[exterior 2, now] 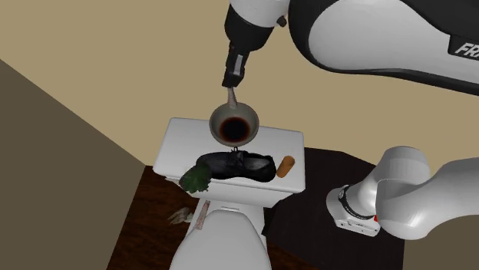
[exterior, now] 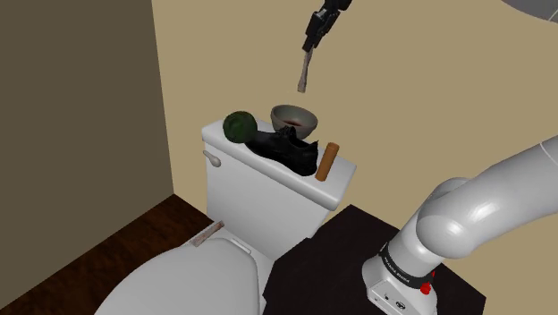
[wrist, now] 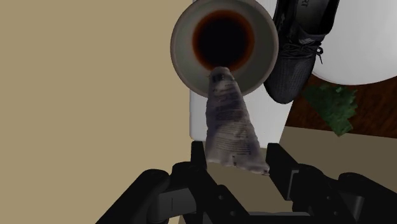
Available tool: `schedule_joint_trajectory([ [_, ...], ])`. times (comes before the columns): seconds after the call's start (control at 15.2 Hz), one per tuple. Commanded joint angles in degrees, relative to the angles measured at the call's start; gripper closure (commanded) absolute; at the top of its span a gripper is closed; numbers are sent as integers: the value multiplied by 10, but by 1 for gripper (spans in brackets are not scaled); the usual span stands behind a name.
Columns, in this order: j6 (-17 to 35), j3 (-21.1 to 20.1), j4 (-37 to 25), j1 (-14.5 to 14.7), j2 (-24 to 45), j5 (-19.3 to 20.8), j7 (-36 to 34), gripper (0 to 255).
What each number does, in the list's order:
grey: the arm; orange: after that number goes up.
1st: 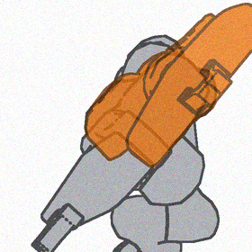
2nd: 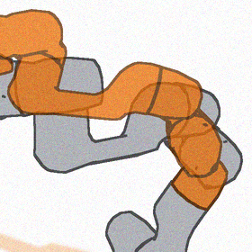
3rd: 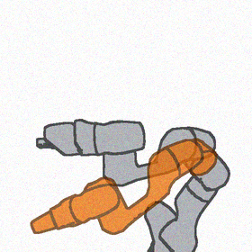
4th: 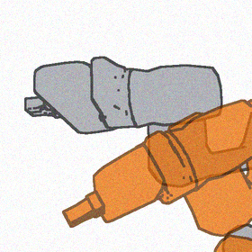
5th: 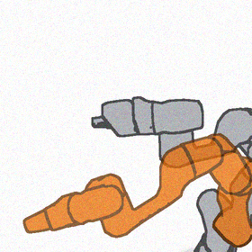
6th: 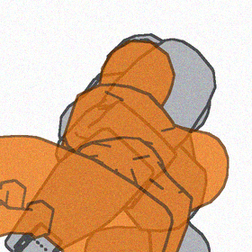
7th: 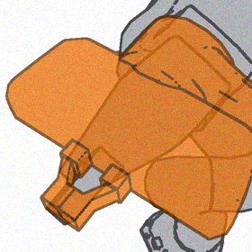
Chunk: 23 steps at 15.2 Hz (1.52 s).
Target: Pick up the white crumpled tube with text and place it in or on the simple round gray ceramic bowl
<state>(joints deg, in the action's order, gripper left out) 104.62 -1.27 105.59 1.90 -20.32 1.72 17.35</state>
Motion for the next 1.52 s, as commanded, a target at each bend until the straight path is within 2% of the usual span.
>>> schedule_joint_trajectory([
  [0.0, 17, 0, 23, 0, -6, 0, 0, 255],
  [0.92, 124, 1, 152, 0, -29, 1, -3, 255],
  [1.45, 127, 1, 156, 0, -29, 1, -3, 255],
])
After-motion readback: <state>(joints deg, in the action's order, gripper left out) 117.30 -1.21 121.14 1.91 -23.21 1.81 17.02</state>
